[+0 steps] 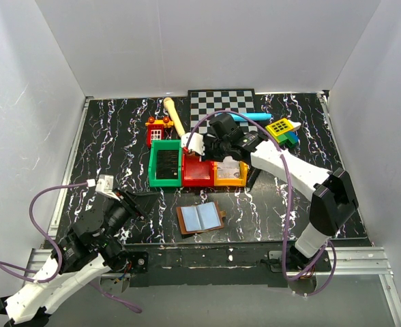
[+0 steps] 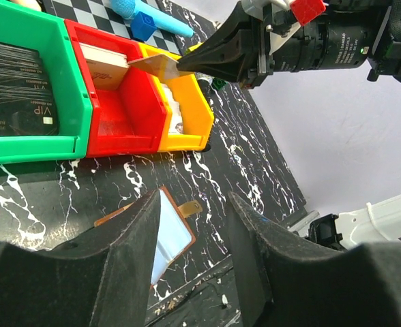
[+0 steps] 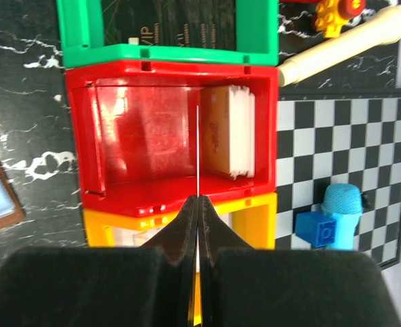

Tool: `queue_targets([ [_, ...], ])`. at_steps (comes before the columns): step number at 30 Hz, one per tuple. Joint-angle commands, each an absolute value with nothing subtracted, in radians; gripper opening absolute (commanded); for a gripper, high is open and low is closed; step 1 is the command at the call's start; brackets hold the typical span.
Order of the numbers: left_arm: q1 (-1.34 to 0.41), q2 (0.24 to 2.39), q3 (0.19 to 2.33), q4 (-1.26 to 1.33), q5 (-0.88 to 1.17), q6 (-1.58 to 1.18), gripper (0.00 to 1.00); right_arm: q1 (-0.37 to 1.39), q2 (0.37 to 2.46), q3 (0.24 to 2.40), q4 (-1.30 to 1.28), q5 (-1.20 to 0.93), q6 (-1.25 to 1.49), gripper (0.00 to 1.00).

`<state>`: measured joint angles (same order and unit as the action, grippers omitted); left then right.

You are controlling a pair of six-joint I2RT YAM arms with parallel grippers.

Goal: Take the credit cards out of the card holder
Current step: Place the credit card in the storage box.

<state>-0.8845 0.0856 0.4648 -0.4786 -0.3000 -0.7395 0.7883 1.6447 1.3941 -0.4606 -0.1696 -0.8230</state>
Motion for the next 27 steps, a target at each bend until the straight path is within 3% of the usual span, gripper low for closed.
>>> queue_targets([
  [1, -0.877, 0.06, 0.48, -0.52, -0.321, -0.723, 0.42, 0.782, 1.666, 1.414, -0.348, -0.212, -0.903, 0.01],
  [13, -0.877, 0.081, 0.463, -0.532, -0.339, -0.73, 0.48, 0.796, 1.766, 1.45, -0.406, -0.187, -0.943, 0.01],
  [17, -0.877, 0.097, 0.46, -0.535, -0.342, -0.741, 0.56, 0.799, 1.785, 1.465, -0.426, -0.19, -0.934, 0.01],
  [27, -0.877, 0.087, 0.451, -0.546, -0.348, -0.755, 0.6, 0.81, 1.871, 1.539, -0.482, -0.124, -0.933, 0.01],
])
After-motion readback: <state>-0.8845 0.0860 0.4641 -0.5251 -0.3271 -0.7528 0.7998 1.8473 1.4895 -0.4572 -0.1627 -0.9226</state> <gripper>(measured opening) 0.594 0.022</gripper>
